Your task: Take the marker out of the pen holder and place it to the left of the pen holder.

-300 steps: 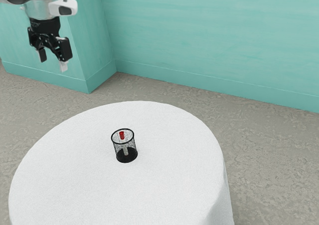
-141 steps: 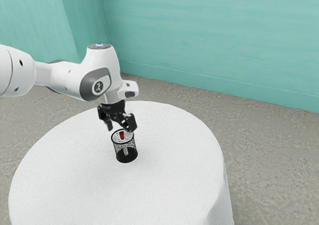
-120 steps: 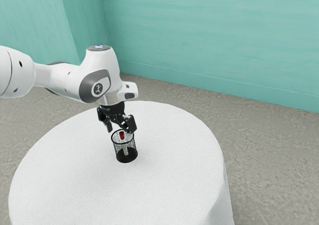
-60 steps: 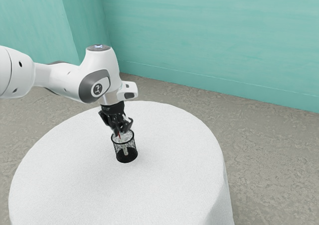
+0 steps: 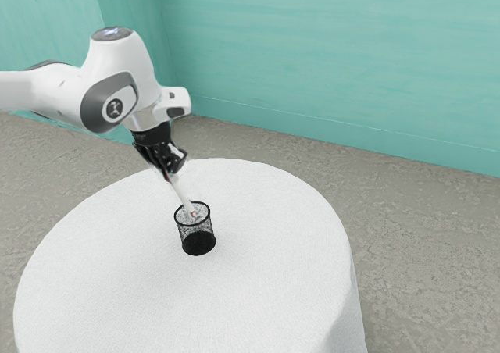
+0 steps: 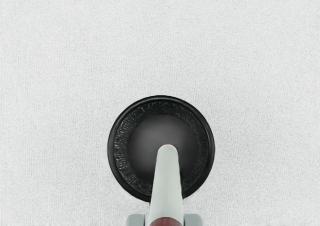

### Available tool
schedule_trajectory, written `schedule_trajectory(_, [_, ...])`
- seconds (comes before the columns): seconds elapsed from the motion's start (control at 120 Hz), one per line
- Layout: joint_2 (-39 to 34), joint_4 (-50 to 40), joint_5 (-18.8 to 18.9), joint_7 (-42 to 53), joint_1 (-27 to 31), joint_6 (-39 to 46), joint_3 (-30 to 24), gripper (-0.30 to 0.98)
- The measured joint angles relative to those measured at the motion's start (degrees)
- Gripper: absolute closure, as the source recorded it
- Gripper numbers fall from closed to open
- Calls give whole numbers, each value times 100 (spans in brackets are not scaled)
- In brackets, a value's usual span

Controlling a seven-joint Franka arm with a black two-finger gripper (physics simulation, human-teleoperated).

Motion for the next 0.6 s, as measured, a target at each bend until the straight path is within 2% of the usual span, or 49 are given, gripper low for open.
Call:
schedule_trajectory(0.1, [-570,-78,239,-15,72,-119,0,73])
schedule_trajectory(0.2, [-622,-77,396,-6,450,-192,4,73])
schedule_trajectory(0.367, [101,174,743,83,782,14,33,73])
schedule_trajectory(0.6, [888,539,1013,262,971,671,29,73])
